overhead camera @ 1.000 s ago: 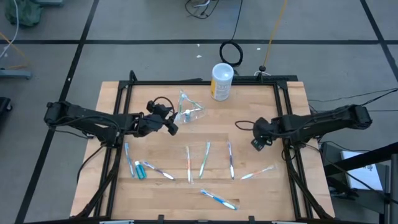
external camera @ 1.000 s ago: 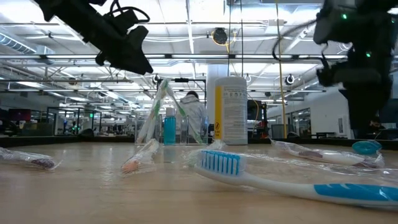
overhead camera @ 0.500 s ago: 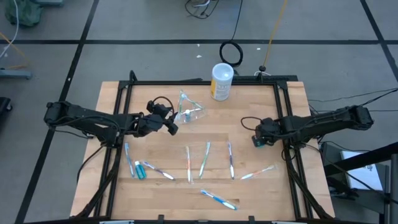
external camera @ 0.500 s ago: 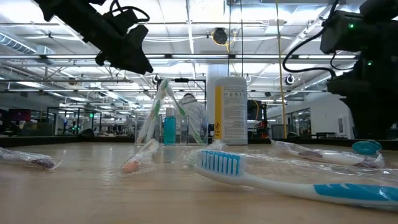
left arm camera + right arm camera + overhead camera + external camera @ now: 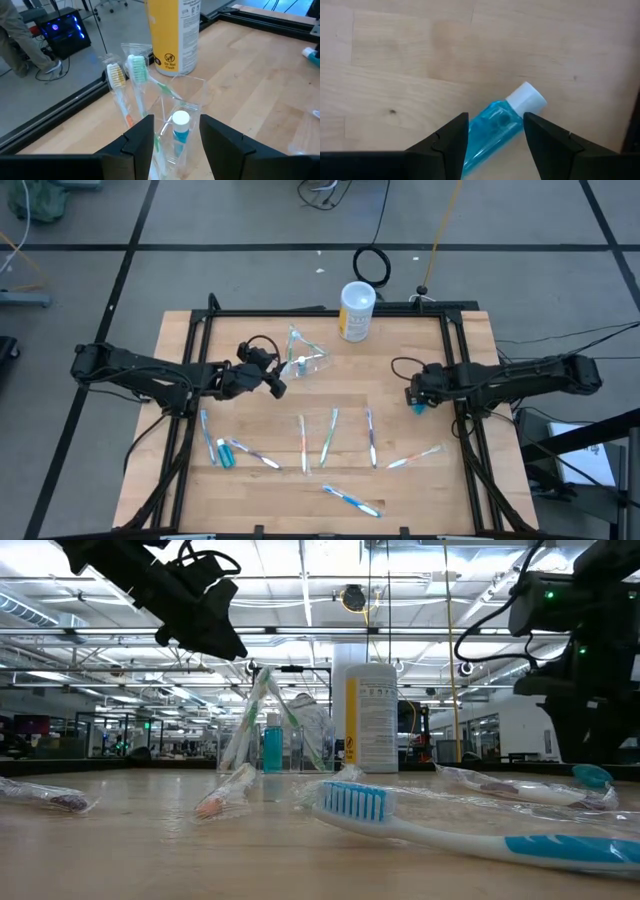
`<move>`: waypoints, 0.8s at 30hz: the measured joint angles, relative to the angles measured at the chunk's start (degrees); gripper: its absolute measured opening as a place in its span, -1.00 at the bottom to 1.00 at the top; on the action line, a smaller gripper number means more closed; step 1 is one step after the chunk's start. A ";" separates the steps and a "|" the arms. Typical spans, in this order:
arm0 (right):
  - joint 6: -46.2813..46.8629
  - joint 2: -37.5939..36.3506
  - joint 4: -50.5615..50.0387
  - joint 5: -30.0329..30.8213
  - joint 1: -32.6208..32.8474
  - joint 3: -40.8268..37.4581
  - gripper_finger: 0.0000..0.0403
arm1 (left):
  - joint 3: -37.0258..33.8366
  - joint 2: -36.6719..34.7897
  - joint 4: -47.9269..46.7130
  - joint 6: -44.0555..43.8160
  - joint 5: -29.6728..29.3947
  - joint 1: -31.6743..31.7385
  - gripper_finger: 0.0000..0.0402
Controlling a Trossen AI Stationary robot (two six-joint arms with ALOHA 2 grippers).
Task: Pick & Place toothbrushing station
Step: Put the right blue mouthwash bottle into the transparent organizer
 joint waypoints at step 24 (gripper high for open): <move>-15.19 -6.21 11.35 -2.88 -7.38 -0.09 -0.08 | 0.00 0.00 0.02 1.51 0.07 0.01 -0.20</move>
